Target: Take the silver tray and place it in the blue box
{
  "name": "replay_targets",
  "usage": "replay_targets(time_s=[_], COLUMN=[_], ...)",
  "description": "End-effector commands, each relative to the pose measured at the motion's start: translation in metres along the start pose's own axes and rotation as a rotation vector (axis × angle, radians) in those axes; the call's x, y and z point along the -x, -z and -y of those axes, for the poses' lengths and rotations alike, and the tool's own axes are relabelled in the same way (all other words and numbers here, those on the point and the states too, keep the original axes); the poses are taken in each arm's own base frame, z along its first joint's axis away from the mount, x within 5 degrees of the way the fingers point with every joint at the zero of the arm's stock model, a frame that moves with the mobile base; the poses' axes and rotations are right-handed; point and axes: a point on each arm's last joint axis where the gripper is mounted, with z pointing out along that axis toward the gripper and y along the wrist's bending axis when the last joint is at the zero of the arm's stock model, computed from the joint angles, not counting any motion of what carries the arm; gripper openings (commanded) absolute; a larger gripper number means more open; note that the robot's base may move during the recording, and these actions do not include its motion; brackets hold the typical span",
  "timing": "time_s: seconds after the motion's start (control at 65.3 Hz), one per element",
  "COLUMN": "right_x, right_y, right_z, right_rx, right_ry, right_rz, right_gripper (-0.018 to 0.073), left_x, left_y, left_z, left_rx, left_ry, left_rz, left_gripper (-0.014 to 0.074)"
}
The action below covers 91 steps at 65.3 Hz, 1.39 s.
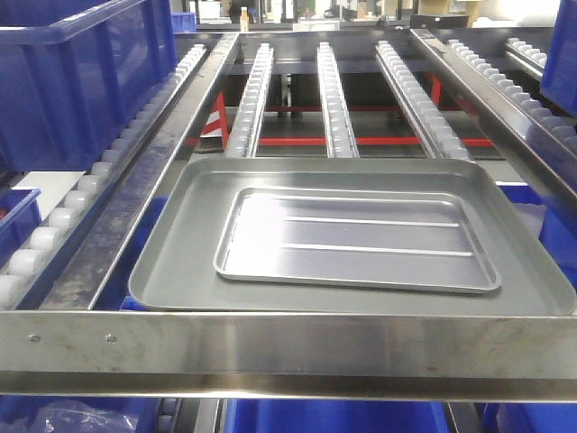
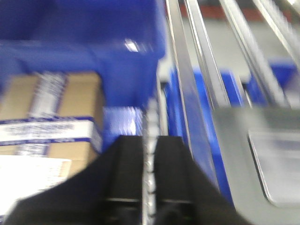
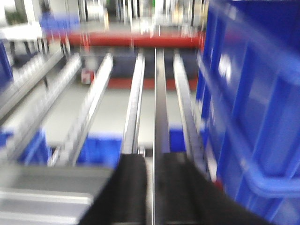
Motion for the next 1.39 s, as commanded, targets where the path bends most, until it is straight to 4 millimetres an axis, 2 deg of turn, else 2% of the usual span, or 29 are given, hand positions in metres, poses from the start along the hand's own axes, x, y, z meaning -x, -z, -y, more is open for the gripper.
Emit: replay_targets(time_s=[0.0, 0.061, 0.153, 0.306, 0.429, 0.505, 0.612, 0.766, 0.857, 0.965, 1.164, 1.378], right_x=[0.017, 0.017, 0.016, 0.014, 0.013, 0.012, 0.008, 0.002, -0.008, -0.021, -0.034, -0.042], right_y=[-0.019, -0.033, -0.054, -0.086, -0.108, -0.121, -0.139, -0.162, -0.177, -0.193, -0.215, -0.228], right_z=[-0.002, -0.004, -0.011, -0.039, -0.064, -0.076, -0.085, -0.093, -0.095, -0.096, -0.092, -0.098], right_rx=[0.012, 0.026, 0.072, 0.21, 0.302, 0.33, 0.332, 0.297, 0.25, 0.19, 0.054, 0.069], right_ry=[-0.003, -0.004, -0.008, 0.015, 0.051, 0.057, 0.051, -0.009, -0.059, -0.037, 0.006, -0.056], right_rz=[0.002, -0.049, -0.129, -0.295, -0.409, -0.479, -0.59, -0.702, -0.783, -0.866, -0.944, -0.925], right_gripper=[0.04, 0.0459, 0.0481, 0.0482, 0.0482, 0.0482, 0.0482, 0.048, 0.048, 0.0478, 0.0478, 0.0478], left_x=[0.025, 0.03, 0.037, 0.035, 0.028, 0.021, 0.015, 0.026, 0.029, 0.029, 0.016, 0.0], left_y=[-0.023, -0.042, -0.067, -0.104, -0.121, -0.132, -0.147, -0.16, -0.17, -0.182, -0.211, -0.241], left_z=[0.007, 0.014, 0.032, 0.087, 0.133, 0.154, 0.163, 0.164, 0.163, 0.17, 0.19, 0.199], left_rx=[-0.072, -0.122, -0.214, -0.406, -0.533, -0.573, -0.58, -0.515, -0.431, -0.355, -0.303, -0.261], left_ry=[0.001, 0.019, 0.009, -0.124, -0.166, -0.188, -0.167, -0.101, -0.087, -0.052, 0.031, -0.008], left_rz=[0.022, -0.012, -0.071, -0.171, -0.204, -0.237, -0.327, -0.369, -0.41, -0.484, -0.611, -0.676], left_gripper=[0.0228, 0.0298, 0.0307, 0.0307, 0.0305, 0.0305, 0.0305, 0.0298, 0.0247, 0.0213, 0.0213, 0.0213])
